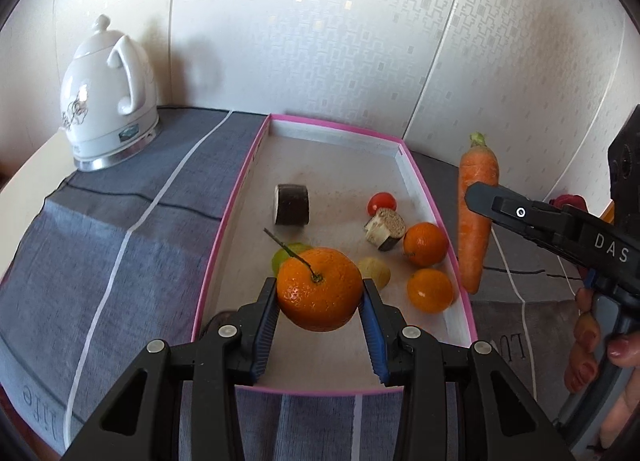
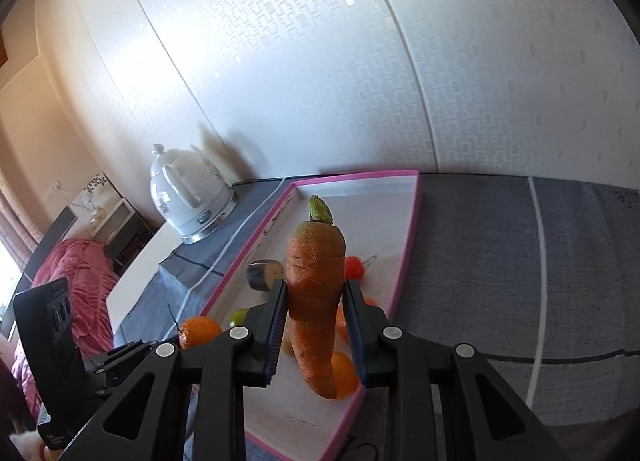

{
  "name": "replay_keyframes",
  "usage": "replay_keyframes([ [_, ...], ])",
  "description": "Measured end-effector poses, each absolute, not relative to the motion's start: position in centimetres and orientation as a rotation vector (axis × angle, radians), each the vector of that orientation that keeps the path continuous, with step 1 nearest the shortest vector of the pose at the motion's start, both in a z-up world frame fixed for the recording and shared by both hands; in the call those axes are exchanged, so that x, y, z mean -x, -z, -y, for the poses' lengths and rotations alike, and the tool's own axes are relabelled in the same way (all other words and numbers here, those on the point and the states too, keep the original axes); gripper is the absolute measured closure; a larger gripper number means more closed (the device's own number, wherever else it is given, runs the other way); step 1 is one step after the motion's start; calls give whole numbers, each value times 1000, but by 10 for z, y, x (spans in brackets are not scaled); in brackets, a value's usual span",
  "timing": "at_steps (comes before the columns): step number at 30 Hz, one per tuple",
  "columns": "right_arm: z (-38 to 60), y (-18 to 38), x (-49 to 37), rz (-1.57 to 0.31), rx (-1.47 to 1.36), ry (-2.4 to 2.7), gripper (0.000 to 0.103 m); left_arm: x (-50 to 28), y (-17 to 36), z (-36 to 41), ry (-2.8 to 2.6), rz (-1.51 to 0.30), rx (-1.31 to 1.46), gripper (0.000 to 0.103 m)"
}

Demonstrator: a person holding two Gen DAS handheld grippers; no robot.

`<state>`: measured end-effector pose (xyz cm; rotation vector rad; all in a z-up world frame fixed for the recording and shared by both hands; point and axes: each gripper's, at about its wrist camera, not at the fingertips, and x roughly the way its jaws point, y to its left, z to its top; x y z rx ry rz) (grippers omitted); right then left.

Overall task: Organize fruits
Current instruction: 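Carry the orange into the tray and open left tool while right carries the carrot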

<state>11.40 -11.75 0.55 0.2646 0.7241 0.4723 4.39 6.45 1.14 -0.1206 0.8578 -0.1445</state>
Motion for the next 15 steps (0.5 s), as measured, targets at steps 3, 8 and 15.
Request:
replay_keyframes([
  [3,112,-3,-110,-737,-268,-488,75,-35,-6,-67,139,-873,130,63],
  [8,107,3,-101,-748,-292,-488,75,-27,3,-67,134,-900,123,63],
  [15,96,10,-94,-761,-269,-504,75,-30,6,-65,159,-883,109,62],
])
